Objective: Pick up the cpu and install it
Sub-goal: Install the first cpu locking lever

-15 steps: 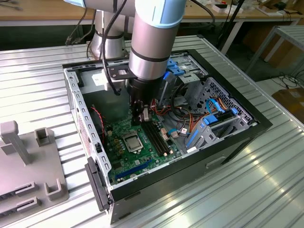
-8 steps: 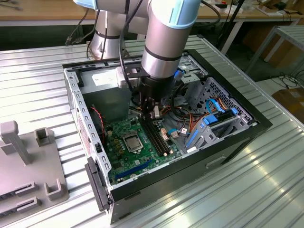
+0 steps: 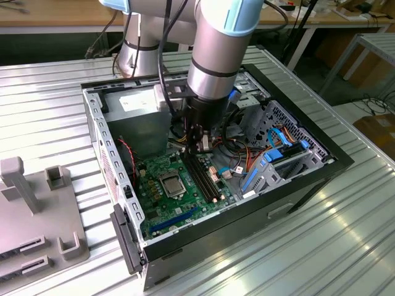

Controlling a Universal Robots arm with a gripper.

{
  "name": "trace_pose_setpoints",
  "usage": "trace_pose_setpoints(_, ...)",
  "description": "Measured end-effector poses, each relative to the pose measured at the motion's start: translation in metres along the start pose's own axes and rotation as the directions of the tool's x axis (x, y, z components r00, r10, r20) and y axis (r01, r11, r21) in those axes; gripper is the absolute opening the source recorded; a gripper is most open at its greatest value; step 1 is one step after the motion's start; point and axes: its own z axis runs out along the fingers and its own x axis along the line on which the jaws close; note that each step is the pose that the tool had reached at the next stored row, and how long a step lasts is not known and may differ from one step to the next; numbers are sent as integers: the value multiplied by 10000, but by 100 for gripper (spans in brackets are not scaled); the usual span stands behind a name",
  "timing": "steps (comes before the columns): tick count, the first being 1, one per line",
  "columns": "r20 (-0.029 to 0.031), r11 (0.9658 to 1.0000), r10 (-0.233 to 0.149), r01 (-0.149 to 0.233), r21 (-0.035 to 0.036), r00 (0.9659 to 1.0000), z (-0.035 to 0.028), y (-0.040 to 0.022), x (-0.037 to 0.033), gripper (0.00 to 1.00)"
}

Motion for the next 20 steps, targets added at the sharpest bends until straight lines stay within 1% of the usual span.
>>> trace_pose_setpoints(3,1,9999,117,-117,-3,9999,13,-4,-28,11)
trace_pose_setpoints(5,13,9999,138,-138,-7,9999,38,-13,-76,11)
trace_pose_setpoints(11,23,9997,244,-244,-11,9997,99,-19,-148,11)
trace_pose_setpoints(14,48,9997,262,-262,-19,9996,104,-10,-189,11)
trace_pose_setpoints(16,57,9997,262,-262,-20,9996,104,2,-241,11)
trace_pose_setpoints(20,72,9996,286,-286,-26,9996,107,14,-293,11)
